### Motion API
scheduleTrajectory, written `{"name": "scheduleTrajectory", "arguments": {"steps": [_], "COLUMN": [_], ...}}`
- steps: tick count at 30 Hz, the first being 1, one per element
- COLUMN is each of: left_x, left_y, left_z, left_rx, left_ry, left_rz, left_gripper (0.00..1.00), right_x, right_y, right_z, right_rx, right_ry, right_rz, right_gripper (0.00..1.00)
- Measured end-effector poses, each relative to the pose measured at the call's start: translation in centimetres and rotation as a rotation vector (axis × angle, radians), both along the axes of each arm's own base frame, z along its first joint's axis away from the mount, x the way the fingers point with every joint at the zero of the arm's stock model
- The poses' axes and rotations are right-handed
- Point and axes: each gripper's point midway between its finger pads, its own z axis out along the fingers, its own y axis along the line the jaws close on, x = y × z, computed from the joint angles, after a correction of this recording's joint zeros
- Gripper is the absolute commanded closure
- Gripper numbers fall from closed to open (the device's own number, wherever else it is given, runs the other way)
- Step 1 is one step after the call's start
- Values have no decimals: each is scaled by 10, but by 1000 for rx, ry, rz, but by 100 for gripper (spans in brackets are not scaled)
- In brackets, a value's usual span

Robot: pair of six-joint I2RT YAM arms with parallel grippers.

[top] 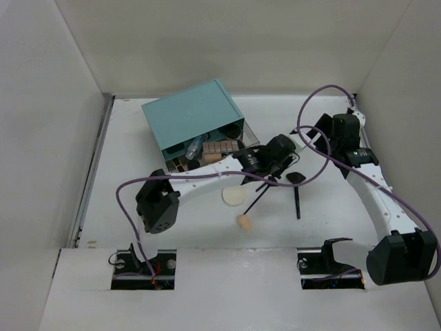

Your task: Organize the makeup

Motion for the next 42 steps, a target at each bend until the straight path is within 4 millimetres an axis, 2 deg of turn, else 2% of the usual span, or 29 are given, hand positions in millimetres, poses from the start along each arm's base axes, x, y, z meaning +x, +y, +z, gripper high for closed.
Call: {"name": "scheduleTrajectory", "arguments": {"steps": [4, 7, 9, 11, 14, 17, 20, 23, 24, 25, 26, 30, 34, 36, 38, 40, 42], "left_x": [11, 34, 50, 64, 73, 74, 75, 78, 79, 80, 80, 78, 73, 77, 86, 96, 105], "left_y": [39, 86, 117, 147, 180, 198, 207, 211, 212, 213, 214, 219, 242, 274, 318, 367, 407], "left_z": [40, 61, 66, 66, 54, 36, 20, 17, 18, 19, 21, 44, 92, 116, 131, 133, 124], "left_rx": [-44, -63, -65, -58, -32, 0, 30, 31, 28, 24, 23, -29, -154, -234, -306, -363, -394], "left_ry": [-51, -84, -96, -102, -89, -58, -31, -21, -21, -22, -26, -54, -114, -143, -171, -181, -167], "left_rz": [34, 111, 172, 237, 296, 322, 337, 349, 353, 353, 351, 362, 428, 533, 686, 863, 1017], "left_gripper": [100, 99, 99, 99, 97, 88, 81, 65, 51, 31, 0, 0, 0, 3, 8, 15, 22], "right_x": [0, 0, 1, 1, 0, 0, 1, 1, 1, 0, 0, -6, -19, -30, -45, -60, -74], "right_y": [2, 4, 4, 3, 3, 4, 11, 31, 39, 48, 56, 84, 118, 140, 165, 185, 201], "right_z": [0, 0, 1, 1, 2, 2, 2, 1, 0, 0, -1, -3, -2, -3, -6, -11, -16], "right_rx": [4, 10, 12, 15, 17, 18, 12, 0, -2, -6, -13, -37, -62, -72, -82, -93, -107], "right_ry": [0, -2, -3, -3, -8, -8, -4, 2, 4, 7, 8, 12, 7, 1, -11, -14, -14], "right_rz": [9, 19, 20, 19, 20, 25, 50, 116, 140, 169, 195, 290, 406, 482, 568, 642, 705], "right_gripper": [12, 12, 12, 11, 11, 9, 9, 7, 6, 5, 5, 10, 13, 13, 14, 14, 17]}}
